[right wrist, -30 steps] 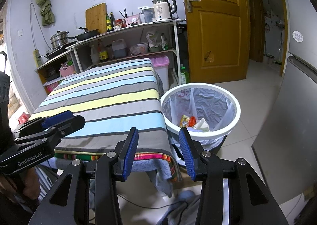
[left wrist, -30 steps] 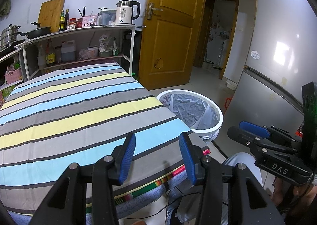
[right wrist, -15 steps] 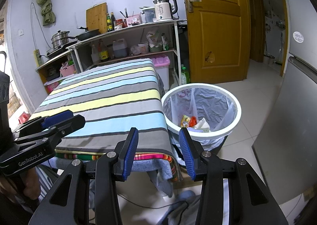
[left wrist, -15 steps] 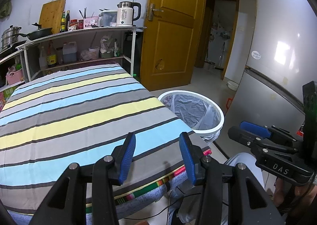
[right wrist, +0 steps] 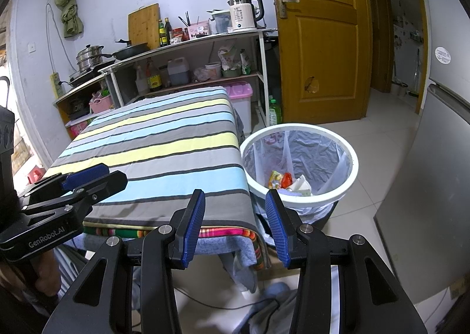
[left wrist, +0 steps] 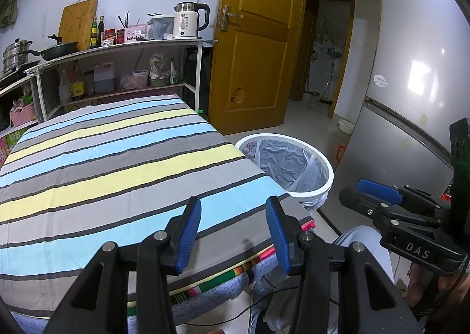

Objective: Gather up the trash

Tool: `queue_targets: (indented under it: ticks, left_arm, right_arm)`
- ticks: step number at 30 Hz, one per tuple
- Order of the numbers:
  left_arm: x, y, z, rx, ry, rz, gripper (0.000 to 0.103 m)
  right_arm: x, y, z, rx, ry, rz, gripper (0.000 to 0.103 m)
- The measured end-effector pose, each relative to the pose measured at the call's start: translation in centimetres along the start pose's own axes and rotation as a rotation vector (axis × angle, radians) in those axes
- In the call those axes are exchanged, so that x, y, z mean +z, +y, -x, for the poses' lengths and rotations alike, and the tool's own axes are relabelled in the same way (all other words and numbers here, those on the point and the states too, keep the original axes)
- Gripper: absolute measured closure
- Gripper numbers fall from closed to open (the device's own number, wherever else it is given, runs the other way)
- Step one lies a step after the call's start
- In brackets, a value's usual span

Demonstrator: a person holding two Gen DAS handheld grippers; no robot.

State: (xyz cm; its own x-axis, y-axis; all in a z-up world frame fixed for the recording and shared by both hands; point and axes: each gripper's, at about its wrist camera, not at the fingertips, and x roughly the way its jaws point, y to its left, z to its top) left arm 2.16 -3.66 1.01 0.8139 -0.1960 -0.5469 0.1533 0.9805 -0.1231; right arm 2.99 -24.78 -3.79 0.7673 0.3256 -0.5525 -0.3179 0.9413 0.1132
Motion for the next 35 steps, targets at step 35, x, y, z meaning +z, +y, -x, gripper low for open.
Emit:
queue_targets:
  ticks: [35]
  left_arm:
    - [-0.05, -0.25, -0.21, -0.001, 0.009, -0.008, 0.055]
  right_arm:
    - [0.08, 0.19, -0.08, 0.0, 0.002, 0.003, 0.059]
